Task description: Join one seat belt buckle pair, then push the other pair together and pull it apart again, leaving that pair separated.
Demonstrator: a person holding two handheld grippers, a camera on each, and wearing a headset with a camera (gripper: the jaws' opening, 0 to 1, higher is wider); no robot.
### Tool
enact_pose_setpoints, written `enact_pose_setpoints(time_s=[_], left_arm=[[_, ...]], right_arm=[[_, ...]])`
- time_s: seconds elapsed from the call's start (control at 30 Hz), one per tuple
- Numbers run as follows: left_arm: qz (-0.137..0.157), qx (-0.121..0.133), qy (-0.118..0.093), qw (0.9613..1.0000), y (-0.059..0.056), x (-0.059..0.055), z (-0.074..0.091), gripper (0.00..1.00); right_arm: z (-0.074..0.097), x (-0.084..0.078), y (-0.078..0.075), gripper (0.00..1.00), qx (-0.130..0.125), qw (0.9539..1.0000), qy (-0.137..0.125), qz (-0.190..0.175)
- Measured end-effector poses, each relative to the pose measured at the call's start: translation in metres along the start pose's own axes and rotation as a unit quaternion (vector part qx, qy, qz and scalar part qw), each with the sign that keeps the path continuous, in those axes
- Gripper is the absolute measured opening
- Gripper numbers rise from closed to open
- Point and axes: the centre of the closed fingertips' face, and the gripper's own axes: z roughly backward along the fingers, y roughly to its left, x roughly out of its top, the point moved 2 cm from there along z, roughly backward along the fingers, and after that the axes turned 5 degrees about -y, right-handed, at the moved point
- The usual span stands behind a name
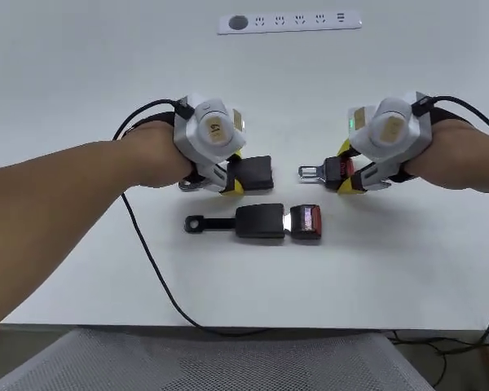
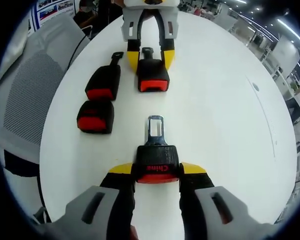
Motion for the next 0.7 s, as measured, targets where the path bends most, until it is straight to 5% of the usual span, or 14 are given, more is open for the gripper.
enact_pose_setpoints(time_s=[0.23, 0.7], left_arm=[[-0.005, 0.001, 0.004, 1.0, -0.001, 0.001, 0.0, 0.32], [-0.017, 0.001, 0.016, 0.9997, -0.001, 0.003, -0.001, 0.32]], right_arm=[[0.012, -0.028, -0.004, 0.33, -0.008, 0.9998, 0.004, -0.018], [0.015, -0.027, -0.004, 0.38, -0.025, 0.999, 0.006, -0.037]])
